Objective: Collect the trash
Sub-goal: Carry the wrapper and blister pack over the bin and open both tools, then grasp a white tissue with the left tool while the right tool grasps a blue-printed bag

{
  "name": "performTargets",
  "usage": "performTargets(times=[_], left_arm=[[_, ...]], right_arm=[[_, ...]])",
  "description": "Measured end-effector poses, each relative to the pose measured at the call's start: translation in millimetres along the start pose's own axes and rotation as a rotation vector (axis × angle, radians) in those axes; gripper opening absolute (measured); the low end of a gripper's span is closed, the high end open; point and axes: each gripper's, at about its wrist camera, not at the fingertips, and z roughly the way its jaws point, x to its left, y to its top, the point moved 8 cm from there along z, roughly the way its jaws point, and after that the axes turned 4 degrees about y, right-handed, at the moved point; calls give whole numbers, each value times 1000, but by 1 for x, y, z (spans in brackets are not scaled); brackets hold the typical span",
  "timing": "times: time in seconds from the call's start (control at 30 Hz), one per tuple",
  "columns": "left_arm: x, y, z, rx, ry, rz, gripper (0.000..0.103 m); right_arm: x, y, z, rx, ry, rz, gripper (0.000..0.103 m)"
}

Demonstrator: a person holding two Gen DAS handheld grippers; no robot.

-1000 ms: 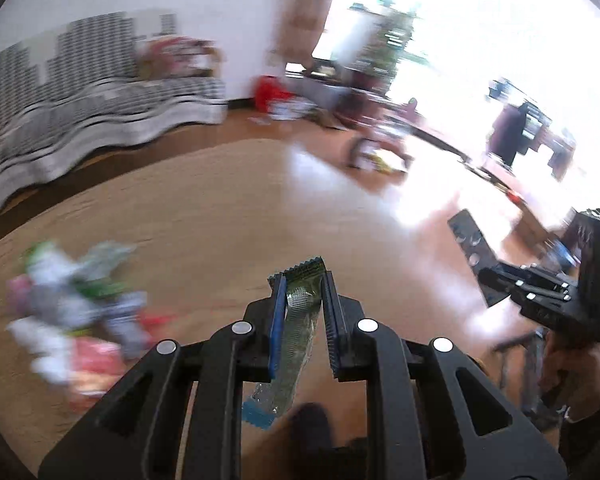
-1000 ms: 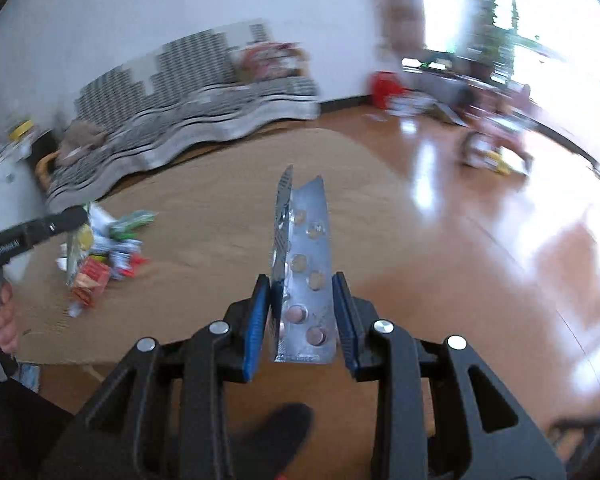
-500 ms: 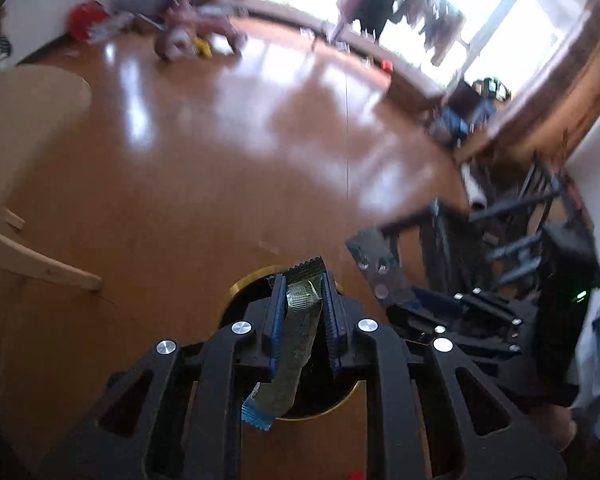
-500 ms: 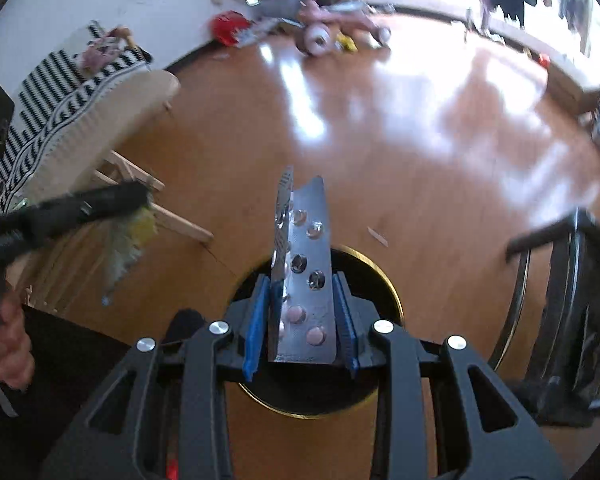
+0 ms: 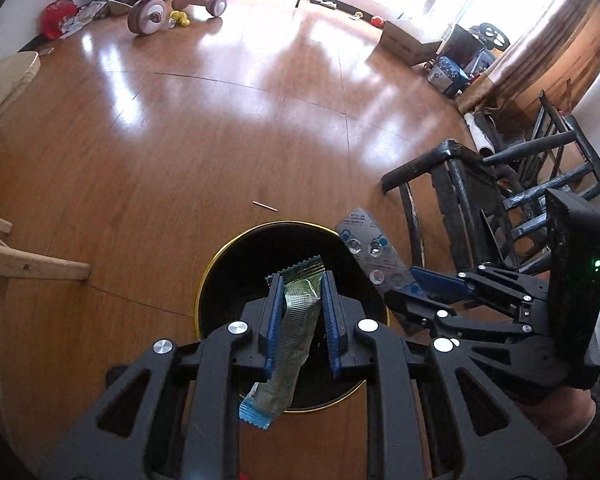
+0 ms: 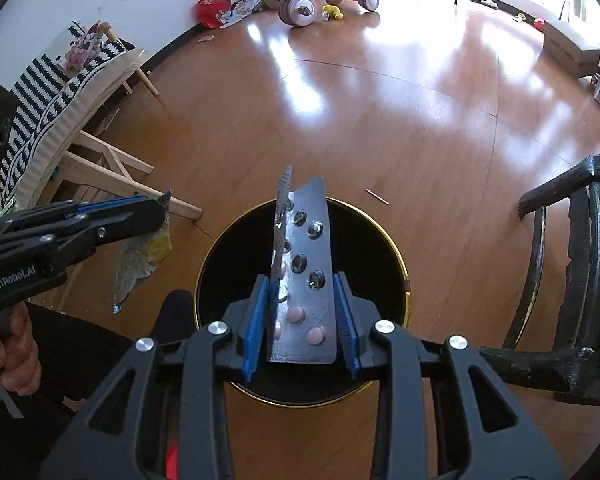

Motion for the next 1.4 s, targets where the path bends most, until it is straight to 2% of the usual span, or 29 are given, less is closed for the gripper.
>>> performTargets(times=[0.03, 0.07, 0.1, 0.13, 0.17, 0.3, 0.47, 0.57, 0.7, 0.77, 0.83, 0.97, 1.0, 1.07, 1.1, 1.17, 1.2, 1.23, 1.33, 1.4], left_arm=[[-2, 2, 0, 0, 3, 3, 25], [-1, 2, 0, -2, 8, 5, 33], [-1, 2, -1, -6, 12, 4, 59], [0, 2, -3, -16, 16, 2, 73], [0, 3, -5, -25, 21, 3, 73], [0, 4, -9, -42, 48, 14, 76], [4, 6, -21, -59, 77, 16, 84], [10, 10, -39, -73, 98, 27, 85], [45, 25, -99, -140, 131, 7, 87], [79, 30, -139, -182, 169, -33, 89], [119, 30, -180, -223, 213, -91, 91], [220, 2, -274, -314, 362, -246, 93], [255, -17, -303, -336, 420, -297, 94], [294, -47, -336, -350, 483, -363, 94], [326, -76, -360, -355, 531, -419, 94], [361, -111, -388, -357, 590, -487, 95], [386, -137, -405, -355, 632, -535, 95], [405, -161, -418, -353, 665, -576, 95], [450, -222, -445, -357, 712, -701, 95], [471, -250, -455, -362, 716, -763, 95]], right_arm=[[-1, 2, -1, -2, -2, 1, 34], [-3, 4, -2, -5, -7, 5, 39], [-5, 7, -3, -9, -9, 8, 43], [-6, 8, -7, -15, -13, 10, 56], [-9, 9, -9, -23, -23, 11, 62], [-13, 13, -20, -41, -44, 18, 62], [-8, 22, -31, -58, -52, 6, 65], [4, 35, -38, -73, -50, -27, 67], [42, 66, -49, -115, -29, -90, 69], [76, 88, -53, -141, -4, -145, 72], [132, 112, -54, -169, 47, -220, 72], [246, 139, -50, -192, 161, -352, 75], [281, 142, -47, -190, 198, -389, 76], [355, 143, -39, -172, 275, -468, 76], [384, 140, -36, -162, 305, -498, 76], [463, 127, -25, -128, 389, -582, 76], [487, 123, -23, -119, 411, -606, 76], [527, 113, -17, -99, 449, -647, 76], [611, 87, -2, -43, 537, -713, 76], [651, 75, 9, -1, 579, -738, 76]])
